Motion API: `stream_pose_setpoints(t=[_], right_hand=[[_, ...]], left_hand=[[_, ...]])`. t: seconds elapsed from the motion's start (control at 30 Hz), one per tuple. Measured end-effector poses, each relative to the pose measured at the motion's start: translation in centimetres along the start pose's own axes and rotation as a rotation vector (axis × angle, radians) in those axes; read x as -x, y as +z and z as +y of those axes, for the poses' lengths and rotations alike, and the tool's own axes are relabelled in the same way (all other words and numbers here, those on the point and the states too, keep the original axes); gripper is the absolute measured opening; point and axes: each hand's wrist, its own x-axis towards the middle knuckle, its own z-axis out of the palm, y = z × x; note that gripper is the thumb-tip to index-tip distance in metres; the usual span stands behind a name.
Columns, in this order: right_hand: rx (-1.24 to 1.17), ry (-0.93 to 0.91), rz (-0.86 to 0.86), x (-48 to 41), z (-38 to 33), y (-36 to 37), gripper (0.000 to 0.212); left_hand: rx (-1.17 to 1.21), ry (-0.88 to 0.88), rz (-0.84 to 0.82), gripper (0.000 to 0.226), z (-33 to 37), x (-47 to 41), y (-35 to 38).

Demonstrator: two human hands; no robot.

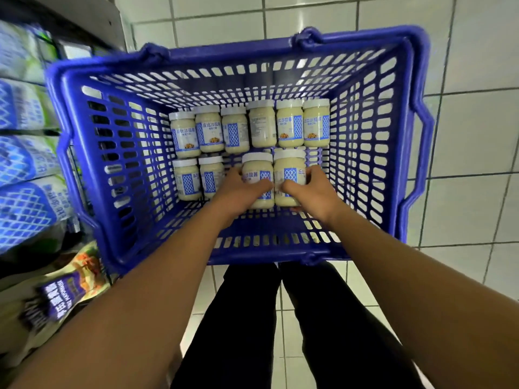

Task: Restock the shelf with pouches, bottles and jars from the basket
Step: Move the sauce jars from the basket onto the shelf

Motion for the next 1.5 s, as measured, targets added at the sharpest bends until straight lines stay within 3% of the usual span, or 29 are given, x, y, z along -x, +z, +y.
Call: stream_pose_setpoints(t=[0.17,0.3,0.5,0.63,0.73,0.87,1.03,1.2,1.37,1.43,1.5], right_hand=[[-0.139,-0.079,0.045,6.0,-3.0,-1.6,0.054],[-0.301,-0.149,-0.006,11.5,-5.6,-2.7,0.05],[-0.389,-0.261,-0.064,21.2,-9.8,-4.5,0.044],[-0.385,-0.346,-0.037,27.7,-13.1,-5.9,0.06],[-0.398,-0.397,-0.057,32.1,-15.3,-7.0,0.066],[-0.411,-0.446,-0.085,37.4,-18.2,-8.1,0.059],[-0.347,-0.532,-0.051,43.5,-22.4,-8.7,0.061],[-0.328,-0.632,-0.043,48.3,-26.5,-8.2,0.082],[-0.295,-0.726,-0.167,51.8,-29.8,-7.9,0.073],[-0.353,-0.72,-0.235,53.0,-30.8,-8.0,0.063],[-0.39,-0.691,-0.299,54.0,-31.9,-8.0,0.049]], left_hand=[[0.177,0.022,-0.072,0.026,4.0,6.4,-0.5],[0.32,0.091,-0.114,0.041,7.2,12.2,-0.8],[0.373,0.206,-0.169,0.041,11.8,21.5,-1.7],[0.312,0.271,-0.151,0.071,15.4,28.3,-2.8],[0.318,0.319,-0.17,0.068,17.7,32.9,-3.8],[0.301,0.39,-0.204,0.049,20.2,38.0,-5.7],[0.302,0.49,-0.184,0.064,23.1,43.8,-8.2],[0.372,0.604,-0.107,0.08,24.7,48.5,-10.3],[0.426,0.696,-0.026,0.075,25.3,52.7,-11.3],[0.503,0.709,0.026,0.067,25.4,54.5,-11.5],[0.597,0.699,0.077,0.075,25.3,56.2,-11.5]])
